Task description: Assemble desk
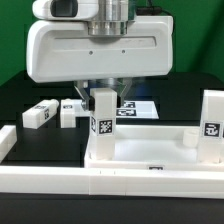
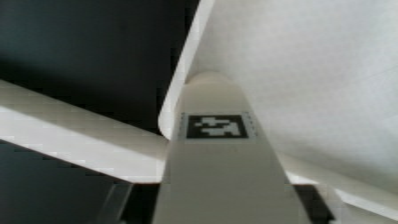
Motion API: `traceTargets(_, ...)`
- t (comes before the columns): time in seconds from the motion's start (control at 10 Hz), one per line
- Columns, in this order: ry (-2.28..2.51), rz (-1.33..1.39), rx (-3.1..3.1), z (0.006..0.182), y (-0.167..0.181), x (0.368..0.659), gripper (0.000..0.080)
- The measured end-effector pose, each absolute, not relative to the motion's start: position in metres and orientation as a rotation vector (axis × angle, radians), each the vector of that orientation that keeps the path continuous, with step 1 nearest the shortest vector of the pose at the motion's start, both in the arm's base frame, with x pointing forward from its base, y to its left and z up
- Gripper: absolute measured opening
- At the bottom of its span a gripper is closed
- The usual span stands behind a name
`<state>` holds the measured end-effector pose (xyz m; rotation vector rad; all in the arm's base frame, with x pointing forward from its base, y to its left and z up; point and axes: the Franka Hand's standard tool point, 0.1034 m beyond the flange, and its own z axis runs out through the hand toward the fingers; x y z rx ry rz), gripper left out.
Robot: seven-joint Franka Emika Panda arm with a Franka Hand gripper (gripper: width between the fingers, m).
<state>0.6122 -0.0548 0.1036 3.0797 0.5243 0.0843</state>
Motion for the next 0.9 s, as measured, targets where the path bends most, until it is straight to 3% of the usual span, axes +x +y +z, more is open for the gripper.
traceTargets(0.2,0.444,0.088,3.103,0.1034,-0.0586,0.6115,0.0288)
traceTargets(0.9,-0.811,0.076,3.086,0.1031,-0.0591,0.6104,0.0289)
